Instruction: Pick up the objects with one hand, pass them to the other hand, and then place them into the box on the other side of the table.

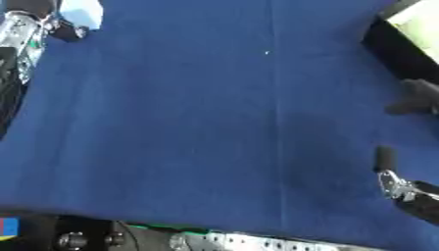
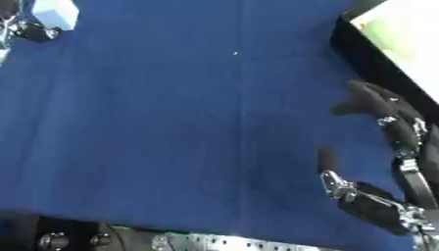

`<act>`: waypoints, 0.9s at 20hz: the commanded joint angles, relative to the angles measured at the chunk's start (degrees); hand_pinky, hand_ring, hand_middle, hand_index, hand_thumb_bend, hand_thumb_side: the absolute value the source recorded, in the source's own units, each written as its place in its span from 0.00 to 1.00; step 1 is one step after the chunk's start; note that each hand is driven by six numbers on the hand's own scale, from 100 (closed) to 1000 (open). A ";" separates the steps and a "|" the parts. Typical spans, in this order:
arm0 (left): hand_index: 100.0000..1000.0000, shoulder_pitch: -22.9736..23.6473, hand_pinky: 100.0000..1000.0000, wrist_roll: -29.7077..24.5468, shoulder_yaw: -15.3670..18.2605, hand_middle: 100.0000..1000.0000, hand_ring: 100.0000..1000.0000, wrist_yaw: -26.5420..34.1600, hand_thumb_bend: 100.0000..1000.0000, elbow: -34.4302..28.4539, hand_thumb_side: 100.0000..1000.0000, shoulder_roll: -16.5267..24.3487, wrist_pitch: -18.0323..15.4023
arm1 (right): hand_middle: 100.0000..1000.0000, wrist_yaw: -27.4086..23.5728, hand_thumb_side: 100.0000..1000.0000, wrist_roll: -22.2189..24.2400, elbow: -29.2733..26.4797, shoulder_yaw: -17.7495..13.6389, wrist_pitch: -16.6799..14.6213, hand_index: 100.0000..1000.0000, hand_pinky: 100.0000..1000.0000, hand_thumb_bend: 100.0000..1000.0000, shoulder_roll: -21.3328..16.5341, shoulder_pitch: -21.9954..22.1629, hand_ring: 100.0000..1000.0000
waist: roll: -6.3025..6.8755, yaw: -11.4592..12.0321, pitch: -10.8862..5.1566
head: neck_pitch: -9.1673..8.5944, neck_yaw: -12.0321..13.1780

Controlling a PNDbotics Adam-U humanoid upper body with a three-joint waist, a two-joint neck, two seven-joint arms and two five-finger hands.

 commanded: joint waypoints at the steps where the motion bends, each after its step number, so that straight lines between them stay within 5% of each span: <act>1: 0.87 -1.22 0.78 1.54 1.87 0.76 0.76 3.53 0.44 0.03 0.10 2.30 2.75 | 0.62 0.22 0.20 0.00 -1.23 -0.35 -0.13 0.98 0.86 0.00 -0.42 -0.35 0.87 | -0.21 -0.03 -0.69 | -1.05 0.08; 6: 0.86 -1.27 0.80 7.00 2.63 0.76 0.74 15.86 0.26 2.94 0.48 1.68 6.34 | 0.61 0.50 0.21 -0.19 -1.23 -0.41 -0.25 0.98 0.86 0.00 -0.21 -0.37 0.87 | -0.38 -0.40 0.10 | -1.37 -0.20; 10: 0.86 -1.05 0.81 7.43 1.62 0.76 0.75 21.88 0.26 4.11 0.56 1.75 4.45 | 0.61 0.49 0.21 -0.22 -1.23 -0.38 -0.33 0.98 0.86 0.00 -0.18 -0.43 0.87 | -0.44 -0.53 0.22 | -1.47 -0.28; 18: 0.86 -1.56 0.82 5.18 1.24 0.77 0.76 24.53 0.27 5.50 0.76 0.99 3.42 | 0.61 0.34 0.22 -0.16 -1.23 -0.32 -0.42 0.98 0.86 0.00 -0.12 -0.45 0.87 | -0.58 -0.82 0.44 | -1.93 -0.17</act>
